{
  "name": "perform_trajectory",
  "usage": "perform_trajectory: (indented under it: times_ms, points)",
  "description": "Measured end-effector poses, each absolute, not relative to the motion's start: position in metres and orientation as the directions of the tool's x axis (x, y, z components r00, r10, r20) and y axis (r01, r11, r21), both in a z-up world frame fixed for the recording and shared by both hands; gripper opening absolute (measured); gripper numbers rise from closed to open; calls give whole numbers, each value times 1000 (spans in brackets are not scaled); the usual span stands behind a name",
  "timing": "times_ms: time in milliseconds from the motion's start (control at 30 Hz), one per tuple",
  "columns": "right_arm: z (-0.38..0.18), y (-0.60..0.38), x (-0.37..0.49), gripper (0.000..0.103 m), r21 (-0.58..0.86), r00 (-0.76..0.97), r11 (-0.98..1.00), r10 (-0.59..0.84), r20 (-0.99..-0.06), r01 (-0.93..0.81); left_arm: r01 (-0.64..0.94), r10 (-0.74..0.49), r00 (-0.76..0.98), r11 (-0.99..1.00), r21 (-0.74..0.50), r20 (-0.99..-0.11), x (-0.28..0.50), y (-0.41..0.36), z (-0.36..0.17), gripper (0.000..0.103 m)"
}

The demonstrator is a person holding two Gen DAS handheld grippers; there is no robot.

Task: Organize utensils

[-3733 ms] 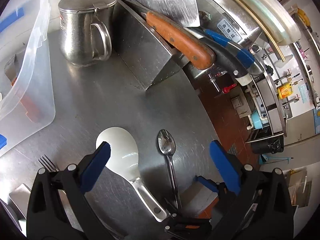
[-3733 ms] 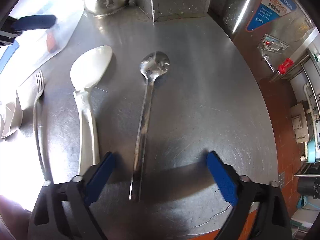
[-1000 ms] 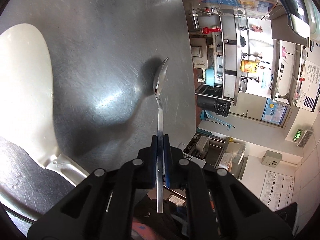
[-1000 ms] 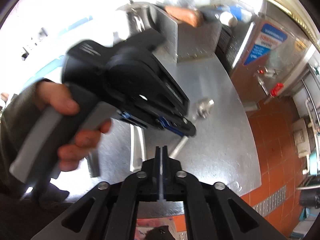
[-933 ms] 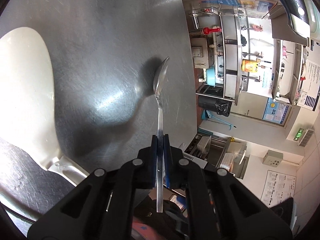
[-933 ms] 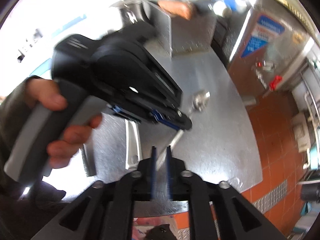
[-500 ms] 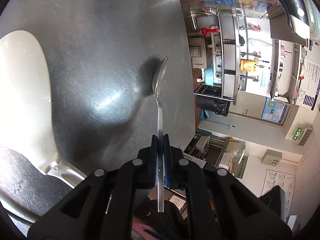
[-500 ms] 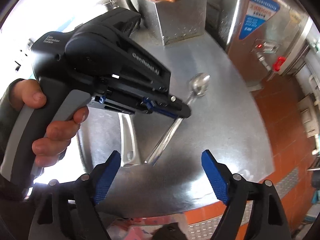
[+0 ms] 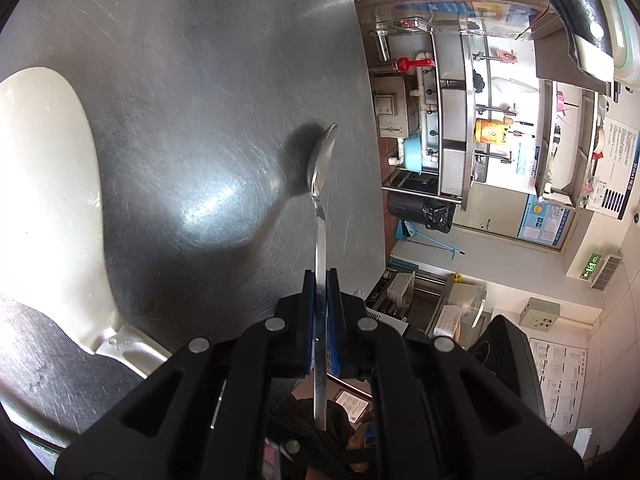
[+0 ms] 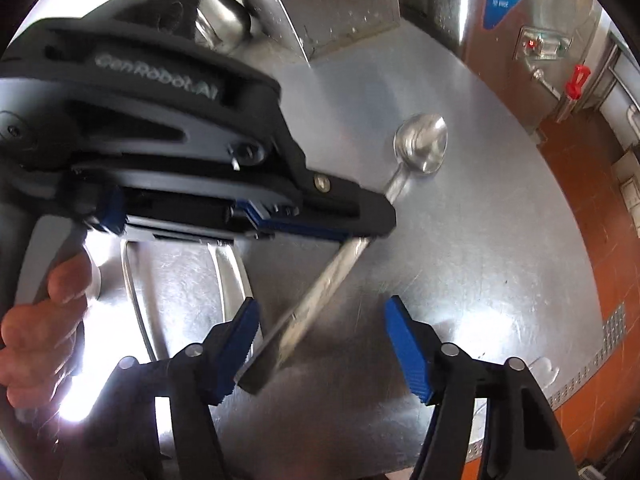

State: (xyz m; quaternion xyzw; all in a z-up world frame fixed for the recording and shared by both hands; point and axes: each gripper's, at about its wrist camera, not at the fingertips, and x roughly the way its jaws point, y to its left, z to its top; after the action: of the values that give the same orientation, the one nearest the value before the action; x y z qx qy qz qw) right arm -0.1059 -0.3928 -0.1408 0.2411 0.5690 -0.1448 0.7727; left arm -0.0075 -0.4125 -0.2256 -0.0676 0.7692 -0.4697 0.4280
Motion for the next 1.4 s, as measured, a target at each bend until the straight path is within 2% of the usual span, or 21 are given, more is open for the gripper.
perform_trajectory:
  times_ms: [100,133,167,233,333,567,733,967,1167,1400]
  points:
    - [-140,-394,-108,54,213,322,837,47,-946,504,296,-505,-627,549,-781,-593,-8,-412,-226,5]
    - [-141,-395,-105,46,211,322,838,45,-946,503,296,-504,-627,551,-780,-594,-8,-412,-226,5]
    - [-141,-398,-104,33,211,321,840,46,-946,501,296,-502,-628,553,-778,-596,-9,-412,-227,5]
    - [-142,-399,-104,17,229,321,835,67,-945,500,291,-499,-634,554,-780,-591,-10,-413,-229,5]
    - [-146,-406,-105,15,248,322,824,84,-943,510,286,-500,-637,553,-782,-587,-10,-413,-228,5]
    - [-145,-409,-109,10,195,291,823,37,-956,533,282,-509,-638,544,-790,-578,-11,-413,-223,6]
    - [-138,-410,-112,10,191,301,823,26,-953,534,277,-501,-654,538,-796,-566,-12,-414,-223,8]
    - [-121,-398,-113,11,117,291,851,-45,-956,513,261,-504,-664,536,-803,-552,-14,-414,-223,10]
    - [-76,-376,-121,11,47,355,893,-129,-926,448,276,-588,-626,447,-851,-511,-12,-391,-178,10]
    - [-12,-322,-97,10,-78,483,961,-203,-852,267,327,-751,-478,330,-886,-456,13,-317,-98,10]
